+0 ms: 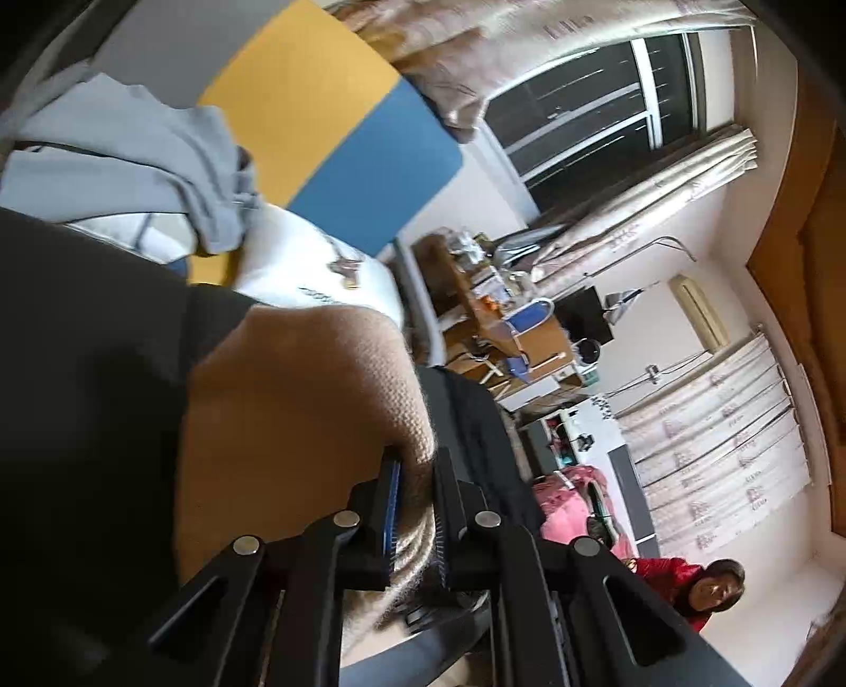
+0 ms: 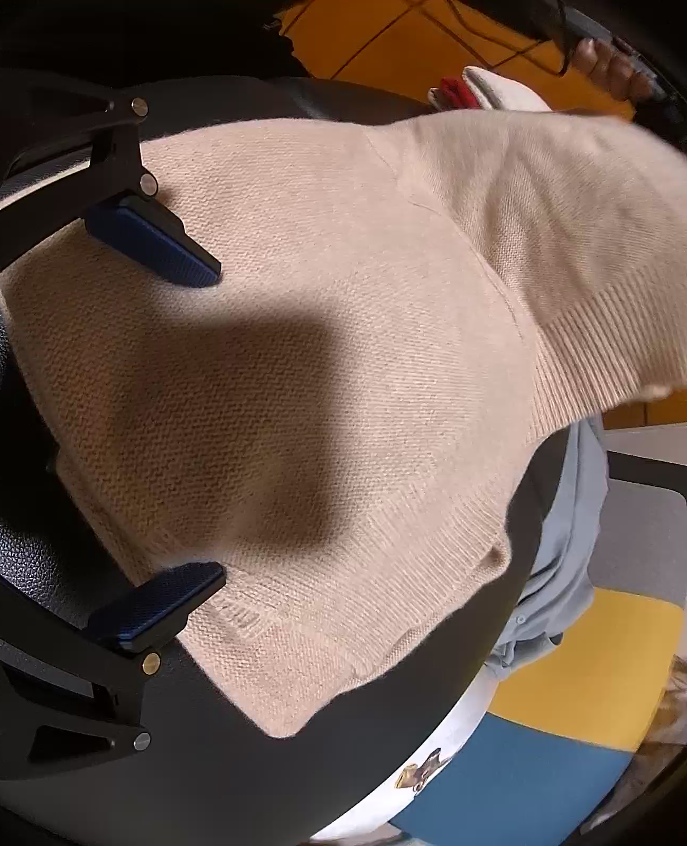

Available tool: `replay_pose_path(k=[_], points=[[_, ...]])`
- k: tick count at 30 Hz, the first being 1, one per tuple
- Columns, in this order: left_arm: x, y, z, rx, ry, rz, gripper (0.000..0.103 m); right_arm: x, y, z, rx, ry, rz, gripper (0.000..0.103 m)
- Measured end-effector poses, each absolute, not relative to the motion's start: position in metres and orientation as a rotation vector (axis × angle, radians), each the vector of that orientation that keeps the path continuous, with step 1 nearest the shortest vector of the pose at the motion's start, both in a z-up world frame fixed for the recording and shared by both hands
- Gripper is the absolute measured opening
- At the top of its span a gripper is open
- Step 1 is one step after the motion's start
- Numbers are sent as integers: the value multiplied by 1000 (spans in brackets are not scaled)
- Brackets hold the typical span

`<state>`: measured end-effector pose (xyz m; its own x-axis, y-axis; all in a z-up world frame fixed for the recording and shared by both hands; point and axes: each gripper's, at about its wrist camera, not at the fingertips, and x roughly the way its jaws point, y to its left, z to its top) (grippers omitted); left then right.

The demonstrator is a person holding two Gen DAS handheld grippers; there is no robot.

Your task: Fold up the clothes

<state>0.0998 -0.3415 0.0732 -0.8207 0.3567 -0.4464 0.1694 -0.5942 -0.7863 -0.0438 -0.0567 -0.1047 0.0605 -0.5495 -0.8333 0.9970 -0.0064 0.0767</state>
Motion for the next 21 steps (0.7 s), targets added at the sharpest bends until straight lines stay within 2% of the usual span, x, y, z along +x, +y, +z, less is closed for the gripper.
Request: replay_pose_path(k=[3,8,21], points=[[68,-312,68,-929,-1369,2531,6,-44,-50,-105,806,661,-1426,103],[15,-269,23,-1058,-1445,2429,6,-40,-46,-105,789,618,-1454,103],[-41,-227,-72,-1179,-1695,2217,5,-37,-41,-100,787,589,-1455,103]])
